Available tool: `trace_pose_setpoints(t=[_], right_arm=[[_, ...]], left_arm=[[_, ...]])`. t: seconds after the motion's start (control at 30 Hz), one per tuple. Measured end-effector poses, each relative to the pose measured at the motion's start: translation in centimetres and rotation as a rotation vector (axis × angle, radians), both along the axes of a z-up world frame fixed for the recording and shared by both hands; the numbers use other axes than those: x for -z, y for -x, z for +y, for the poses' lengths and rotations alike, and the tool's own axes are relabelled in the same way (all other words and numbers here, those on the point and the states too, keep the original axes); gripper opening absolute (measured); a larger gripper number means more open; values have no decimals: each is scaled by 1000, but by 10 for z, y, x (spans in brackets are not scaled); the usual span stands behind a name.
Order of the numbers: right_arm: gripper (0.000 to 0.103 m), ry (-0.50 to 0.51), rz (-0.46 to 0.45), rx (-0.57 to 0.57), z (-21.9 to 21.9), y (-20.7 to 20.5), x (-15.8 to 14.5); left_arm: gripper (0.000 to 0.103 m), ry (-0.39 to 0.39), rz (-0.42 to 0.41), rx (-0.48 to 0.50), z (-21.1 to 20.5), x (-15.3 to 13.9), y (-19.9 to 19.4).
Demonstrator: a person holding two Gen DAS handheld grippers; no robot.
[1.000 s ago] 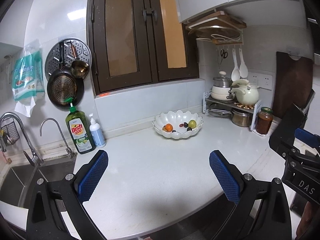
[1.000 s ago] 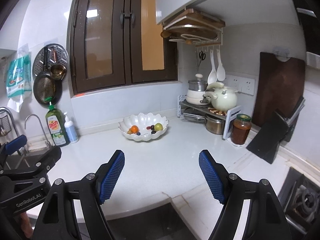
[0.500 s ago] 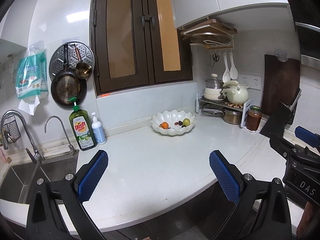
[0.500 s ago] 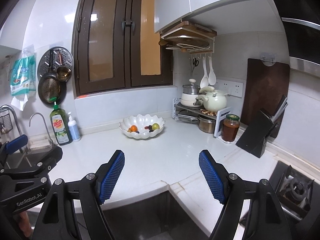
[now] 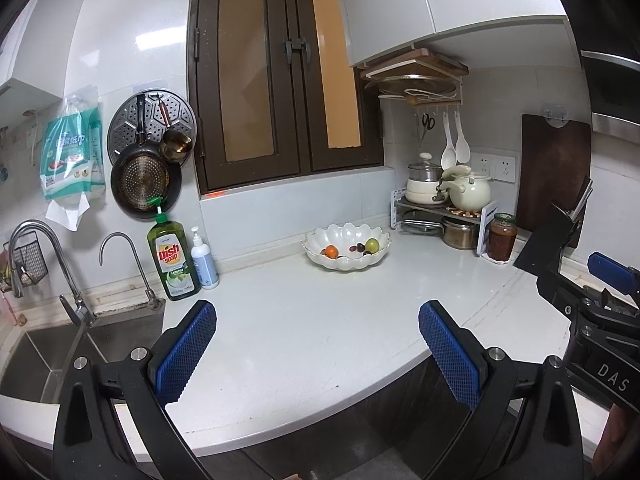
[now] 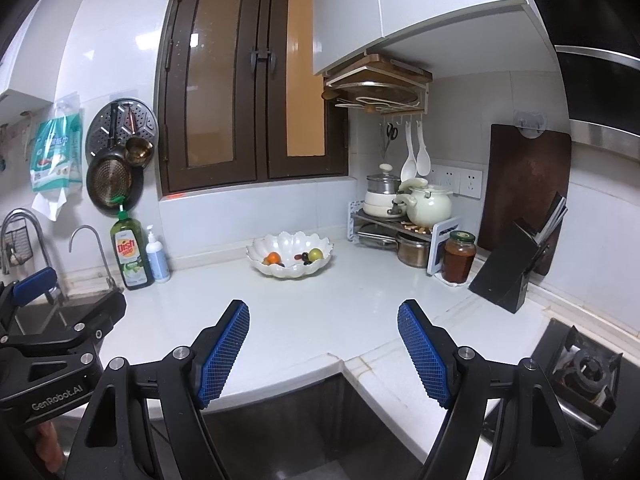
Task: Organize fruits
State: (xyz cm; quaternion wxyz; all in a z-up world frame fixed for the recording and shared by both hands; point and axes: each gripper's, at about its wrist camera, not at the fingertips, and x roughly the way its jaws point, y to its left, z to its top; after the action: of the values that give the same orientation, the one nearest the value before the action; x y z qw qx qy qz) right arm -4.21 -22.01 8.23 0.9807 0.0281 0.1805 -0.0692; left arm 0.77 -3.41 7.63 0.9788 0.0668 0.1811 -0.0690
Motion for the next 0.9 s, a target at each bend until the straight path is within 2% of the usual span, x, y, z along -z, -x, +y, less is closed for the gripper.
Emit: trace_pose_setpoints(t=[0.9], right_arm=[[78,-6,6,8,-4,9,3]], left_arm=[[103,8,2,24,-1,-1,13]])
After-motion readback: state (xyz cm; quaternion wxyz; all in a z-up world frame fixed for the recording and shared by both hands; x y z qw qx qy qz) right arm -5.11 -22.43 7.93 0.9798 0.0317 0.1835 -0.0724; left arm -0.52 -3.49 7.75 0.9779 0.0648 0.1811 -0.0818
